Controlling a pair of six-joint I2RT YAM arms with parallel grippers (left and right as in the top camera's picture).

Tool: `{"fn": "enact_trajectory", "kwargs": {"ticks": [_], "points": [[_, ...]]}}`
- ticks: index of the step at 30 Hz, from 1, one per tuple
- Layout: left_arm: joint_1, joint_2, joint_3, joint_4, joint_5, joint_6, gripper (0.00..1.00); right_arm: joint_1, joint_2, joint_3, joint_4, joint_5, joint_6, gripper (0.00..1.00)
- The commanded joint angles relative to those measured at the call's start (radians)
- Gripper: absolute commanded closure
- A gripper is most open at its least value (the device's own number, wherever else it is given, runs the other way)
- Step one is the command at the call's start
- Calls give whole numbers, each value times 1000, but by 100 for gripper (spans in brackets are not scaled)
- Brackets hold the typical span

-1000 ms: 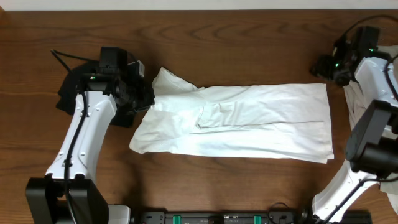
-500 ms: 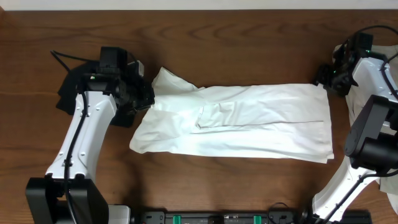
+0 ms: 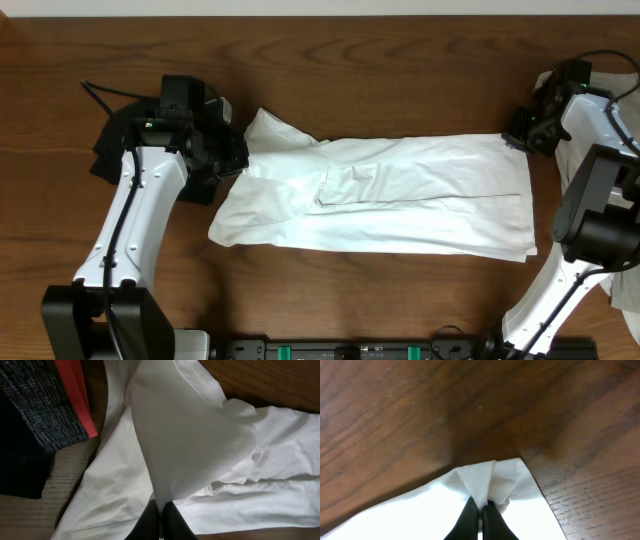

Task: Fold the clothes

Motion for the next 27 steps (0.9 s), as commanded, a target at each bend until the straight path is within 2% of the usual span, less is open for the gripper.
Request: {"fn": "enact_trajectory", "kwargs": {"ticks": [1,12,18,21,27], "points": [[5,-9,15,-1,-8,-10,94,-18,-10,8,4,-74,-26,99],[5,-32,76,-32,26,-10,94,-89,-196,8,-85,-185,-75,99],[5,-41,80,-103,22,-10,94,-125,-284,8,-240,-63,-69,99],[5,-41,80,-172,-26,-10,94,-140,-305,8,-335,5,-66,99],[6,-41,79,-291,-111,-10,94,-155,-306,8,-442,8,-118,99]]}}
